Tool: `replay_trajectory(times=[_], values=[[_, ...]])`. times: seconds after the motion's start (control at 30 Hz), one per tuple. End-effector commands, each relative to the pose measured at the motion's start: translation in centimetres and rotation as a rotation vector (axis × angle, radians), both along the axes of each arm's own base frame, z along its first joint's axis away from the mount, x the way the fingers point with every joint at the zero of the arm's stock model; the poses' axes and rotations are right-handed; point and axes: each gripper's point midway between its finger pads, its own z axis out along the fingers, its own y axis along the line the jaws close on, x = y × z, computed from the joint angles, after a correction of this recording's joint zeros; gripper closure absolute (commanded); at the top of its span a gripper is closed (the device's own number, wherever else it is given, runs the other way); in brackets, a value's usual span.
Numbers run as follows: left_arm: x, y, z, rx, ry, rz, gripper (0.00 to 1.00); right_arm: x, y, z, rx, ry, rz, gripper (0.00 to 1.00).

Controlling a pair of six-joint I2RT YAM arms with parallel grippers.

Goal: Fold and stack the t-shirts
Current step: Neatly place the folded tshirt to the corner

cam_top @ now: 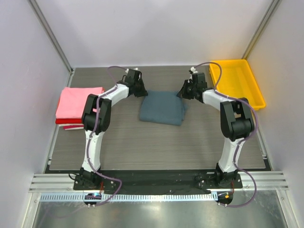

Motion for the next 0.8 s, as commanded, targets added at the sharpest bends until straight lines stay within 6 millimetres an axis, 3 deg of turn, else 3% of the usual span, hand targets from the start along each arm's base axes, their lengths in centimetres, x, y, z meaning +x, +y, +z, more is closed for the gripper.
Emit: replay_trajectory(times=[0.0, 0.03, 0.07, 0.17, 0.2, 0.37, 0.4, 0.57, 0.7, 0.73, 0.77], values=[[-0.9, 0.8, 5.7, 0.006, -0.092, -0.013, 1.00, -0.2, 0.3, 6.3, 0.037, -0.178, -0.020, 0.99], [-1.7, 1.1, 5.3, 0.009, -0.076, -0.018, 1.00, -0.8, 0.8, 6.8, 0.046, -0.189, -0.010, 0.99], [-2.0, 1.1, 6.7, -0.001, -0.100, -0.021, 1.00, -1.1, 1.0, 7.2, 0.052, -0.199, -0.007, 0.99], [-3.2, 1.5, 7.3, -0.001, -0.104, -0.026, 1.00, -2.8, 2.1, 8.1, 0.060, -0.216, -0.004, 0.99], [-3.4, 1.7, 8.5, -0.006, -0.127, -0.023, 1.00, -3.3, 2.4, 7.9, 0.058, -0.211, 0.000, 0.99], [-5.1, 2.7, 10.9, -0.004, -0.160, -0.023, 1.00, -4.9, 3.7, 10.0, 0.067, -0.263, 0.014, 0.99], [-5.6, 3.0, 12.4, -0.003, -0.184, -0.020, 1.00, -5.0, 3.8, 10.5, 0.074, -0.269, 0.014, 0.99], [-7.7, 5.1, 15.5, 0.039, -0.221, -0.012, 1.00, -6.6, 5.2, 15.5, 0.101, -0.353, 0.051, 0.99], [-9.7, 8.0, 18.0, 0.067, -0.231, 0.032, 1.00, -8.5, 8.0, 20.2, 0.141, -0.418, 0.104, 0.99], [-10.3, 9.0, 19.4, 0.059, -0.251, 0.052, 1.00, -9.2, 8.6, 20.7, 0.138, -0.415, 0.117, 0.99], [-10.7, 9.7, 20.3, 0.057, -0.262, 0.068, 1.00, -9.4, 9.0, 22.9, 0.149, -0.453, 0.117, 0.99]])
